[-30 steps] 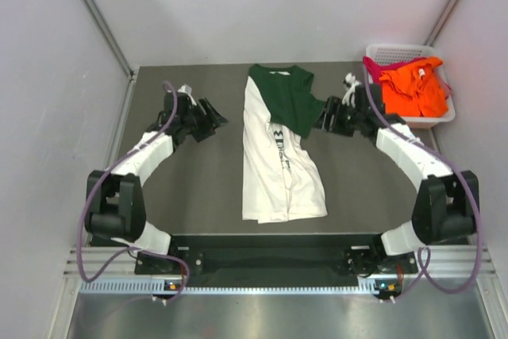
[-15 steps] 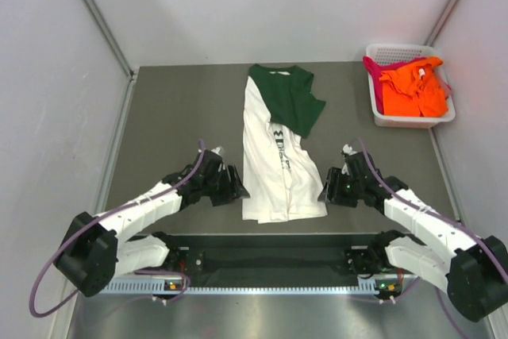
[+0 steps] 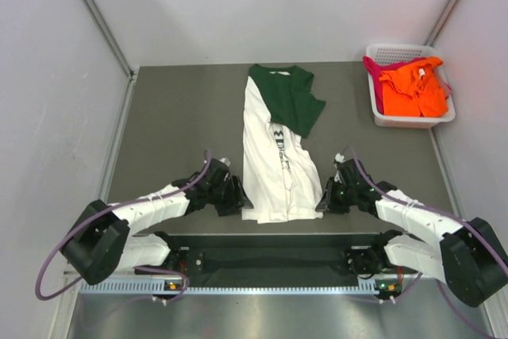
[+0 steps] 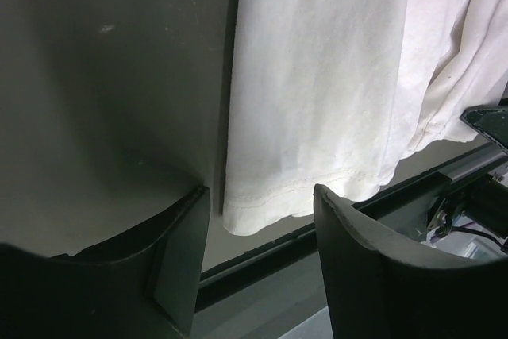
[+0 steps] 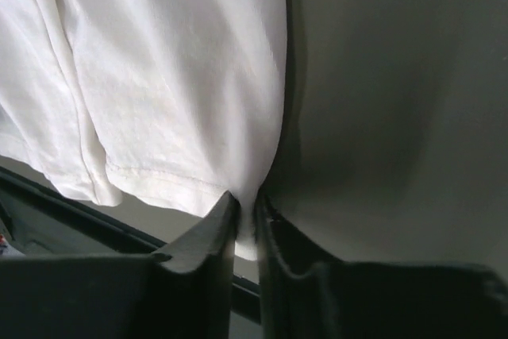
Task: Fold and stack the t-shirts
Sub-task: Fold the tshirt
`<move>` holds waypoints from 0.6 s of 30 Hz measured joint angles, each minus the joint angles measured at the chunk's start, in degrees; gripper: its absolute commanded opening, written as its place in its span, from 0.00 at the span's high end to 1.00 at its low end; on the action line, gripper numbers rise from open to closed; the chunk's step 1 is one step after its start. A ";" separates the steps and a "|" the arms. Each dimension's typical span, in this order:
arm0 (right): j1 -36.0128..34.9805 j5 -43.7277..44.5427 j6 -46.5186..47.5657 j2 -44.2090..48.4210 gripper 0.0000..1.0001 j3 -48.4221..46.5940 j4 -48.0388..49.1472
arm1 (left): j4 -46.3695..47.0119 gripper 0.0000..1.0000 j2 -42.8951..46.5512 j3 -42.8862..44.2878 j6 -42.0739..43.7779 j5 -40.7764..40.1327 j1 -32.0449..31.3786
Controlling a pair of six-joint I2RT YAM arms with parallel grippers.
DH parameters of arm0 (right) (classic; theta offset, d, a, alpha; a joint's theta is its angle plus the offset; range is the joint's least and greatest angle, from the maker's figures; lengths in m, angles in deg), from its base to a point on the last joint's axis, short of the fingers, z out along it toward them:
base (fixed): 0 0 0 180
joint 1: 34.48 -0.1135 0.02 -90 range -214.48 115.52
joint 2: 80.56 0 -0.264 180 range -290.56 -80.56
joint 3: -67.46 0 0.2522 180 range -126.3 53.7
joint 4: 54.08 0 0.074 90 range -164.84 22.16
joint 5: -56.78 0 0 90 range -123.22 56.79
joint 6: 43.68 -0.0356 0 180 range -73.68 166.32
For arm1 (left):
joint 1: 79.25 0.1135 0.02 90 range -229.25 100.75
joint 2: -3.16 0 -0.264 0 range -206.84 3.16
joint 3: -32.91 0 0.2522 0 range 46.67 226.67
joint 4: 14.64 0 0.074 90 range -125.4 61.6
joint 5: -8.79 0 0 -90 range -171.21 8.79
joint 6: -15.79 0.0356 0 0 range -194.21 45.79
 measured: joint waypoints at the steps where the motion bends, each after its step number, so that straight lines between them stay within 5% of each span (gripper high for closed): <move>1: -0.33 0.04 -0.17 0.00 0.95 0.09 -0.20 | 0.35 0.43 -0.13 -0.02 -0.24 0.13 -0.24; 7: -2.64 0.85 -1.14 0.90 0.99 0.31 -0.72 | 2.73 0.60 -1.51 -0.90 -1.99 1.07 -1.70; 10: -4.33 1.33 -1.73 2.89 0.92 0.33 -1.95 | 3.37 0.87 -1.62 -1.90 -2.99 1.20 -2.45; 11: -4.63 1.36 -1.84 3.61 0.80 0.33 -2.36 | 3.41 1.00 -1.57 -2.34 -3.08 1.20 -2.56; 14: -4.96 1.57 -2.14 5.14 0.51 0.33 -3.65 | 2.86 1.00 -0.76 -2.95 -3.34 1.33 -2.69; 18: -5.18 1.60 -2.14 6.43 0.51 0.52 -5.29 | -0.37 1.00 3.65 -2.95 -3.39 1.03 -2.69</move>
